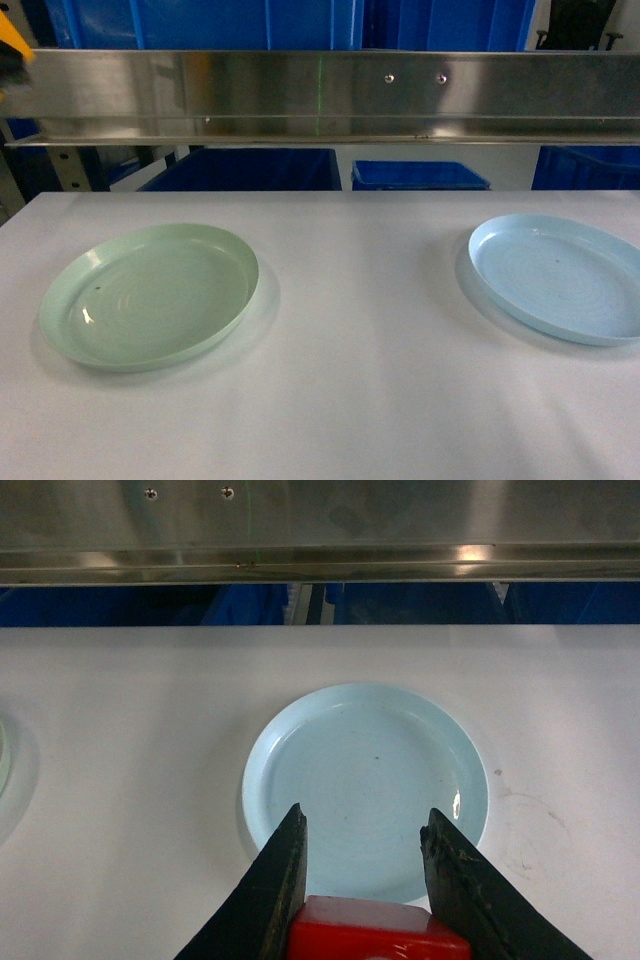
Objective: Sort and place red and yellow blocks in left bins
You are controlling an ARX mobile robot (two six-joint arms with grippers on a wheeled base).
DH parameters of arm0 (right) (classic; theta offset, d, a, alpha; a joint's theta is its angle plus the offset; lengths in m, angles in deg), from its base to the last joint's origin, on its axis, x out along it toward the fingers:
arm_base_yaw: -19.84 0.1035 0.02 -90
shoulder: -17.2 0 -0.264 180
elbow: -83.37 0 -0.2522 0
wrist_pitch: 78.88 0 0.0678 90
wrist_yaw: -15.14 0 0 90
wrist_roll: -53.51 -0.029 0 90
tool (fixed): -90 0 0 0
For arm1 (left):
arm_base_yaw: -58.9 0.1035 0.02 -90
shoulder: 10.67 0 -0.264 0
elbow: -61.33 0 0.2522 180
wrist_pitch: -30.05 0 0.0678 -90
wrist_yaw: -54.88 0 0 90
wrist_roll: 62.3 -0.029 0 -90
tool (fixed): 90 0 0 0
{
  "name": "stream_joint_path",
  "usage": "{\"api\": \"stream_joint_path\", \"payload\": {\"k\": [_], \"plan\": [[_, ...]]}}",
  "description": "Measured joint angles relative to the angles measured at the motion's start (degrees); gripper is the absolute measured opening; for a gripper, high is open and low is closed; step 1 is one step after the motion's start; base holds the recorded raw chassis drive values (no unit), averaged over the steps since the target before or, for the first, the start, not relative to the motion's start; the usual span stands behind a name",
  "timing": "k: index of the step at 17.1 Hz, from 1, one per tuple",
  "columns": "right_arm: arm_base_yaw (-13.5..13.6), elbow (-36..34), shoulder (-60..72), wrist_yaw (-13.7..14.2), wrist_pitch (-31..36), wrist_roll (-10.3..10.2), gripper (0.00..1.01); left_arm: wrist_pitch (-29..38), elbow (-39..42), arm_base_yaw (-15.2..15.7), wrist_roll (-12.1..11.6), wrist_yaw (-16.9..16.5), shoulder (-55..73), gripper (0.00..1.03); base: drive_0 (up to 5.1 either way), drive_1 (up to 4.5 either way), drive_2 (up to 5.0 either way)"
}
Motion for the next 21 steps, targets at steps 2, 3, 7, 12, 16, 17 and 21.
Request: {"api": "stream_joint_path", "payload": {"k": [2,3,7,12,16,17,21], "plan": [[-0.04,0.0,0.0,0.02,0.0,0.0,0.28,-2.05,0.0,0.96,-0.42,0.2,-5.01,0.28,0.0,0.0,0.0],[0.02,0.0,0.0,-0.02,0.04,-0.02,0.28,-3.17,0.0,0.72,-0.39,0.2,-5.92,0.28,0.0,0.0,0.0],[-0.04,0.0,0.0,-0.02,0.0,-0.02,0.28,-4.5,0.61,0.9,0.22,0.31,-4.85,0.28,0.0,0.0,0.0],[-0.02,0.0,0.0,-0.02,0.0,0.0,0.28,-2.62,0.42,2.69,2.23,-1.6,-3.32,0.28,0.0,0.0,0.0],[0.0,0.0,0.0,-0.02,0.0,-0.02,0.28,-2.58,0.42,2.67,2.62,-1.62,-3.32,0.28,-1.2,0.62,0.6],[0.0,0.0,-0.02,-0.02,0.02,-0.02,0.28,-2.62,0.42,2.67,2.64,-1.6,-3.32,0.28,-4.8,1.36,3.5],[0.0,0.0,0.0,0.02,-0.04,-0.02,0.28,-2.6,0.37,2.49,2.64,-2.05,-3.21,0.27,-4.7,1.86,3.4]]}}
